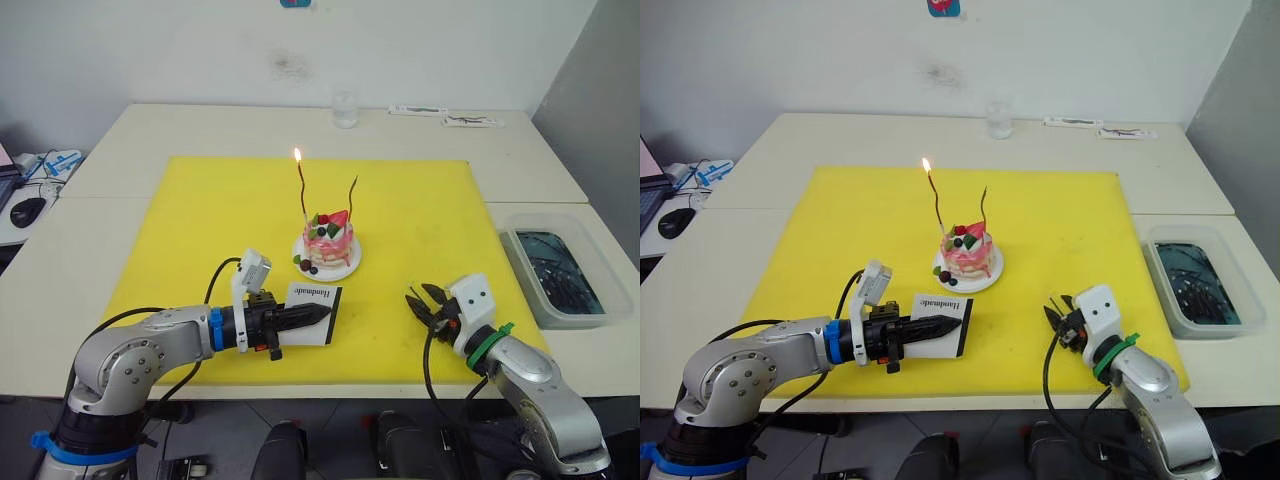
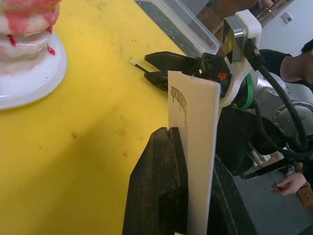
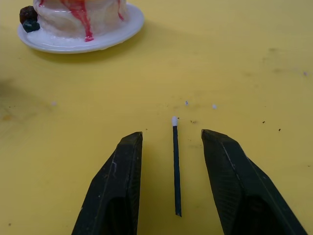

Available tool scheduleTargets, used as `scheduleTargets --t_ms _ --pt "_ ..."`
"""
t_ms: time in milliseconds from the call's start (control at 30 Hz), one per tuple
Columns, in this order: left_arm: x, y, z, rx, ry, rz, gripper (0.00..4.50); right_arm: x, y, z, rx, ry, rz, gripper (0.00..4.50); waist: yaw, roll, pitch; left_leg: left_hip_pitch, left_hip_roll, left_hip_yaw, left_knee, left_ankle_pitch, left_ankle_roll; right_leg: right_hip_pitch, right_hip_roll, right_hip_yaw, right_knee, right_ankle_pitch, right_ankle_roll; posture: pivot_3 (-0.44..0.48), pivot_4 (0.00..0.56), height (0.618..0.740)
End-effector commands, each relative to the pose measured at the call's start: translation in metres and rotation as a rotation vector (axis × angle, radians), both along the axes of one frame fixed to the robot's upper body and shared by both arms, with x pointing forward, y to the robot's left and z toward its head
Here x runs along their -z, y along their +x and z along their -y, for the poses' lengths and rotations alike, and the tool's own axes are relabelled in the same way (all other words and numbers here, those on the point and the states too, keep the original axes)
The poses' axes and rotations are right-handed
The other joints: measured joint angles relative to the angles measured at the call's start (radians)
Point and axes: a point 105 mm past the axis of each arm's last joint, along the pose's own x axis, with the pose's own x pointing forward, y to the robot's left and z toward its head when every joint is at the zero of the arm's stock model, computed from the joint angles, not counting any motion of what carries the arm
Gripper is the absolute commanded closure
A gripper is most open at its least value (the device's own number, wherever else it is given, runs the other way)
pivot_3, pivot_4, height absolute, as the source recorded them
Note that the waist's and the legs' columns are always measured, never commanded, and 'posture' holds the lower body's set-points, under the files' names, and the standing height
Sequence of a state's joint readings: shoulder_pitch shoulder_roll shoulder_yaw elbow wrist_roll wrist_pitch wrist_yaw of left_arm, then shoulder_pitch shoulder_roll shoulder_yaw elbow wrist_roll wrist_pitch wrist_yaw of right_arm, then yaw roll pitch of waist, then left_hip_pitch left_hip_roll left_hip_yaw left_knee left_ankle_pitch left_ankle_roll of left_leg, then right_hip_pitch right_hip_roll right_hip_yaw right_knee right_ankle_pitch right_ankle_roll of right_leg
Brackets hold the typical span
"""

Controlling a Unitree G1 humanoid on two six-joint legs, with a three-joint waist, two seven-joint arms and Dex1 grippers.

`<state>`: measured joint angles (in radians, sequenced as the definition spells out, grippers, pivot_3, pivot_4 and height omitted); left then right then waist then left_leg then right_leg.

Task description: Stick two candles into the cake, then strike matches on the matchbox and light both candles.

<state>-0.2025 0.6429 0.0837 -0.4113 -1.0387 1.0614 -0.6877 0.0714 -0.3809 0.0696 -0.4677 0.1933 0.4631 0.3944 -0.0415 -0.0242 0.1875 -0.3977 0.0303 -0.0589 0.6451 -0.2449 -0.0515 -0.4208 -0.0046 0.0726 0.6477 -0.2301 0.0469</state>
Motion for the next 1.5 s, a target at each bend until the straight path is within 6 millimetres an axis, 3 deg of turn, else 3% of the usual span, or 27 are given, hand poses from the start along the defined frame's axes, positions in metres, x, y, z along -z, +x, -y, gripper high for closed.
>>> scheduleTargets --t_ms 33,633,733,867,1100,1333,1500 --pt "-0.009 -0.001 -0.002 0.006 -0.005 0.031 4.5 -0.005 0.002 -0.003 -0.013 0.002 0.063 2.52 0.0 0.0 0.0 0.0 0.0 0.0 0.0 0.0 0.0 0.0 0.0 0.0 0.0 0.0 0.0 0.0 0.15 0.74" --pt "-0.009 0.0 -0.003 0.006 0.003 0.029 4.5 0.004 0.011 -0.001 0.028 -0.037 0.011 2.52 0.001 0.0 0.0 0.001 0.0 0.0 0.0 0.0 0.0 0.001 0.0 0.0 0.001 0.0 0.0 0.0 0.15 0.74" --pt "-0.008 0.0 -0.002 0.007 0.002 0.028 4.5 0.005 0.011 -0.001 0.052 -0.057 -0.004 3.11 0.001 0.0 0.0 0.001 0.0 0.0 0.0 0.0 0.0 0.001 0.0 0.0 0.001 0.0 0.0 0.0 0.15 0.74" --pt "-0.008 0.0 -0.002 0.006 0.001 0.028 4.5 0.006 0.008 -0.001 0.064 -0.05 -0.015 4.48 0.001 0.0 0.0 0.001 0.0 0.0 0.0 0.0 0.0 0.001 0.0 0.0 0.001 0.0 0.0 0.0 0.15 0.74" --pt "-0.007 0.0 -0.002 0.002 0.003 0.028 4.5 0.004 0.004 -0.006 0.044 -0.035 -0.011 4.48 0.001 0.0 0.0 0.001 0.0 0.0 0.0 0.0 0.0 0.001 0.0 0.0 0.001 0.0 0.0 0.0 0.15 0.74" --pt "-0.01 0.007 -0.001 -0.03 -0.023 0.036 4.5 -0.025 0.001 -0.016 -0.06 -0.039 0.079 4.48 0.001 0.0 0.0 0.001 0.0 0.0 0.0 0.0 0.0 0.001 0.0 0.0 0.001 0.0 0.0 0.0 0.15 0.74" --pt "-0.02 0.023 0.011 -0.078 -0.085 0.059 4.5 -0.07 -0.011 -0.044 -0.322 -0.136 0.201 4.48 0.003 0.0 0.0 0.001 0.0 0.0 0.001 0.0 0.0 0.001 0.0 0.0 0.001 0.0 0.001 0.0 0.15 0.74"
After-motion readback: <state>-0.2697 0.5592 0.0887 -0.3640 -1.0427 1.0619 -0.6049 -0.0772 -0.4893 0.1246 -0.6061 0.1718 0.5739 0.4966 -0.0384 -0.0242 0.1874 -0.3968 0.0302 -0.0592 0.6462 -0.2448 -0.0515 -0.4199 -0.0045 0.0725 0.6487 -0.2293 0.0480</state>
